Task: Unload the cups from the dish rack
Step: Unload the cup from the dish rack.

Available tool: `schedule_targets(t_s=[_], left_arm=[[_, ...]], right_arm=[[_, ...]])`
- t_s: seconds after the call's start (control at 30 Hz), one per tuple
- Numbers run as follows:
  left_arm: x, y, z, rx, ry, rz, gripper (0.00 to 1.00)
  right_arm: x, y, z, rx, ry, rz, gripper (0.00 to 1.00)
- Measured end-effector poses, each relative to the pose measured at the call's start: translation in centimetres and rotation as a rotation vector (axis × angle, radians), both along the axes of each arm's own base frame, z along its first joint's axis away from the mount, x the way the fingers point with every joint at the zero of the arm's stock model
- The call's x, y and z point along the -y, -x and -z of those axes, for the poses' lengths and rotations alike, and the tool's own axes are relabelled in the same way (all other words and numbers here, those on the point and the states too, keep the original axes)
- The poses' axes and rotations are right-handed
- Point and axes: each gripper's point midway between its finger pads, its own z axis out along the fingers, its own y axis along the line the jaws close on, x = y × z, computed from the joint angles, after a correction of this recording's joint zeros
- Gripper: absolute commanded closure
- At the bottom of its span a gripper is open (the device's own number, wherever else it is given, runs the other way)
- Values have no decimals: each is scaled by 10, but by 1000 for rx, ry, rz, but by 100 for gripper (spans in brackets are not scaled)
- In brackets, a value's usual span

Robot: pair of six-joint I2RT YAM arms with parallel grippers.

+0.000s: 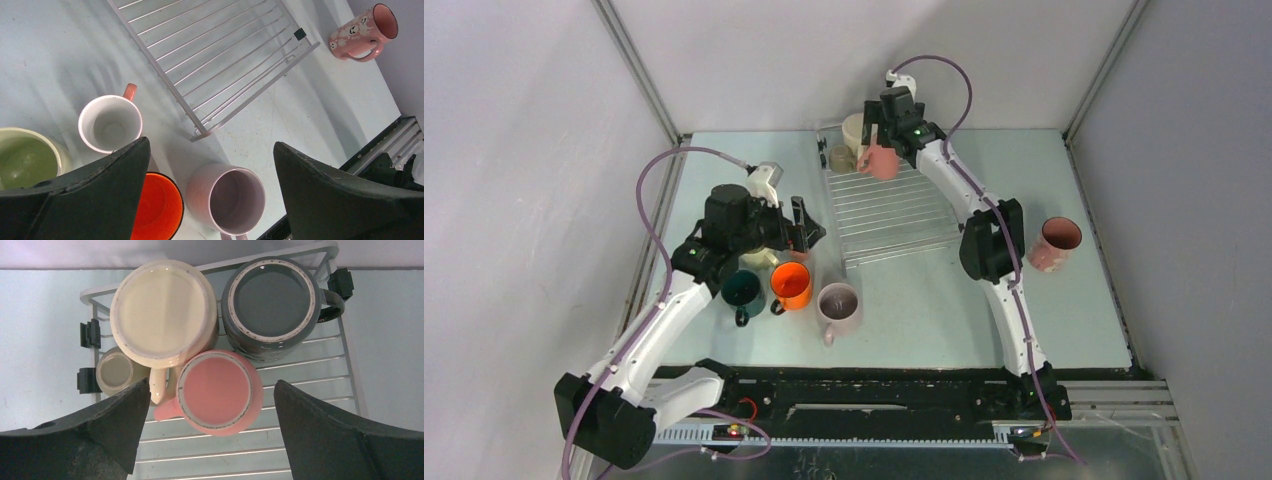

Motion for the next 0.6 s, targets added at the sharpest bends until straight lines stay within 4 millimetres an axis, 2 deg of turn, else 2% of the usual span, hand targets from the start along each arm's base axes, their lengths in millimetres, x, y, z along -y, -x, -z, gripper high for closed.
schedule_targets(t_s=[0.23,0.33,0.43,0.6], left_arm=[[1,1,0,-1,4,6,0],[1,1,0,-1,5,6,0],[1,1,0,-2,5,7,0],[2,1,-1,-1,8,11,0]], right_arm=[[3,-7,21,-14,31,19,0],[5,-8,32,-27,46,26,3],[5,-10,39,-32,50,28,9],[6,-11,40,-33,53,27,25]])
